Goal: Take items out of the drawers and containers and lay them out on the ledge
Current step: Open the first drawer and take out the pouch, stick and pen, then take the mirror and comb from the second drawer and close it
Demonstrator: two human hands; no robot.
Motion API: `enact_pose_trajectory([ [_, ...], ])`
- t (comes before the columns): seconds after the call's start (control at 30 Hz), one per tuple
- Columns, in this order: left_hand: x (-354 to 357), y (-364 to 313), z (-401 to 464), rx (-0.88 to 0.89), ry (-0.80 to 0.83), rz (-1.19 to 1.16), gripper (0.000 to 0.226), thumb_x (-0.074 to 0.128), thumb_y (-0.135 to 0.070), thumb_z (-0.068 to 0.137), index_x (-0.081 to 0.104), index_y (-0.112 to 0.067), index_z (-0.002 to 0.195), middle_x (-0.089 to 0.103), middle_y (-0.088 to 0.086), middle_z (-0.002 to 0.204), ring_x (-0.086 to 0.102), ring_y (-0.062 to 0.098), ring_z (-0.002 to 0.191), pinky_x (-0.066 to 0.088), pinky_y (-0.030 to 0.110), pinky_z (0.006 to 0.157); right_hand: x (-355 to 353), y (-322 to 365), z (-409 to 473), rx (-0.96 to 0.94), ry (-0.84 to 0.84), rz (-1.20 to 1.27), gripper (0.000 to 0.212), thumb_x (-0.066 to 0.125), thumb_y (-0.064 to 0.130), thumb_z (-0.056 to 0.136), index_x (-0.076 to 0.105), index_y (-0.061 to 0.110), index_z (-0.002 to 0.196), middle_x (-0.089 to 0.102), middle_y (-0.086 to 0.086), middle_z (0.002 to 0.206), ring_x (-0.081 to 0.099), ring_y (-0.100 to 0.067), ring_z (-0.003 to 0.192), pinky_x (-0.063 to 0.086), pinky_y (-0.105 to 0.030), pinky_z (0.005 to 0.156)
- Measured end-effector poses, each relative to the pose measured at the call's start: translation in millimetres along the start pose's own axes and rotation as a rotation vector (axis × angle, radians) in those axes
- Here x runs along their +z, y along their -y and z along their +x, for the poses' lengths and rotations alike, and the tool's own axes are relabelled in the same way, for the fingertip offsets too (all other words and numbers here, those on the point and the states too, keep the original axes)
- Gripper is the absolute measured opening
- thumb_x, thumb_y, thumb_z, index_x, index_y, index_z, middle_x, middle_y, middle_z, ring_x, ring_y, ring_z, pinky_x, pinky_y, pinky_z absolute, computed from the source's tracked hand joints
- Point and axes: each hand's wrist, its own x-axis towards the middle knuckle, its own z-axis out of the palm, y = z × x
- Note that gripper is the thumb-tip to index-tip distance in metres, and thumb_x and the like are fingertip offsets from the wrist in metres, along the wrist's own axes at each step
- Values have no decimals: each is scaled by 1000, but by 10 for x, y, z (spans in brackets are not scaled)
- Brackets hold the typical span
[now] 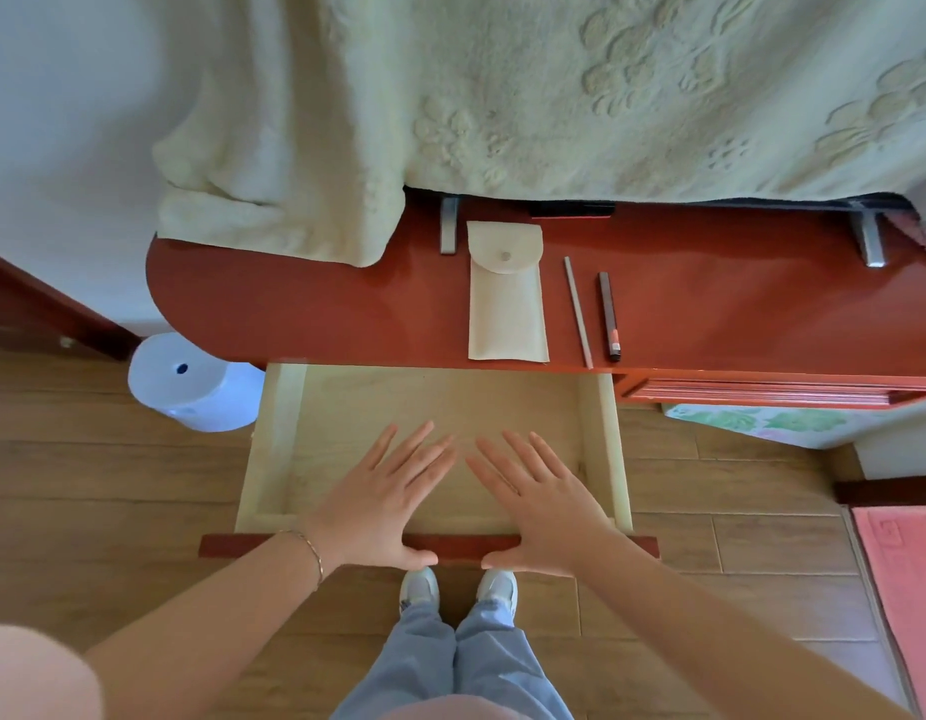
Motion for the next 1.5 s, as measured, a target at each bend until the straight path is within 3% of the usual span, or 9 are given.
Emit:
enact_pose_trajectory([
  [0.1, 21, -13, 19, -8, 18, -3, 112, 42, -78, 65, 14, -9, 148, 7, 7, 157, 1, 27, 143, 6, 50, 110, -15, 34, 41, -48, 0, -13, 110, 52, 75, 63, 16, 15, 148, 29, -7, 152, 26, -30, 139, 12, -47, 109],
  [0.27, 7, 20, 89, -28, 22, 3, 114, 42, -77, 62, 11, -9, 148, 6, 7, 156, 1, 27, 143, 6, 50, 111, -45, 1, 102, -25, 16, -44, 110, 54, 74, 62, 23, 11, 147, 29, -9, 152, 25, -29, 140, 12, -47, 110],
  [0.5, -79, 192, 238, -90, -48, 37, 115, 50, -73, 65, 10, -4, 147, 7, 14, 156, 1, 27, 143, 6, 46, 112, -115, -112, 250, 49, -85, -88, 109, 62, 66, 62, 22, 9, 146, 25, -10, 153, 19, -24, 141, 12, -46, 111],
  [0.73, -233, 440, 480, -196, -144, 90, 109, 59, -67, 67, 23, 3, 143, 23, 19, 152, 21, 32, 140, 21, 48, 113, -272, -281, 532, 203, -185, -161, 105, 72, 59, 62, 32, 4, 143, 31, -12, 151, 29, -25, 139, 18, -45, 114],
  [0.9, -313, 564, 660, -244, -206, 95, 98, 65, -56, 71, 30, 3, 141, 29, 20, 149, 29, 31, 138, 28, 44, 111, -312, -410, 762, 276, -184, -204, 102, 67, 56, 72, 19, 4, 145, 24, -13, 153, 21, -27, 142, 16, -45, 114],
  [1.1, -308, 659, 871, -255, -240, 145, 70, 63, -35, 84, 38, 3, 137, 39, 21, 144, 38, 30, 133, 36, 42, 107, -320, -527, 1031, 304, -348, -151, 90, 81, 34, 65, 39, 1, 138, 46, -16, 141, 44, -29, 130, 32, -43, 107],
  [1.2, -269, 700, 923, -252, -250, 163, 59, 57, -27, 89, 38, 2, 137, 41, 20, 143, 40, 31, 132, 34, 42, 106, -299, -570, 1117, 306, -427, -171, 79, 78, 26, 66, 44, 4, 134, 55, -12, 131, 53, -27, 119, 42, -41, 99],
  [1.5, -221, 622, 929, -287, -285, 137, 57, 53, -2, 83, 37, 2, 137, 40, 21, 143, 40, 32, 131, 37, 45, 107, -204, -533, 1206, 349, -492, -248, 59, 68, 19, 71, 50, 10, 127, 58, -6, 122, 55, -22, 110, 46, -39, 94],
])
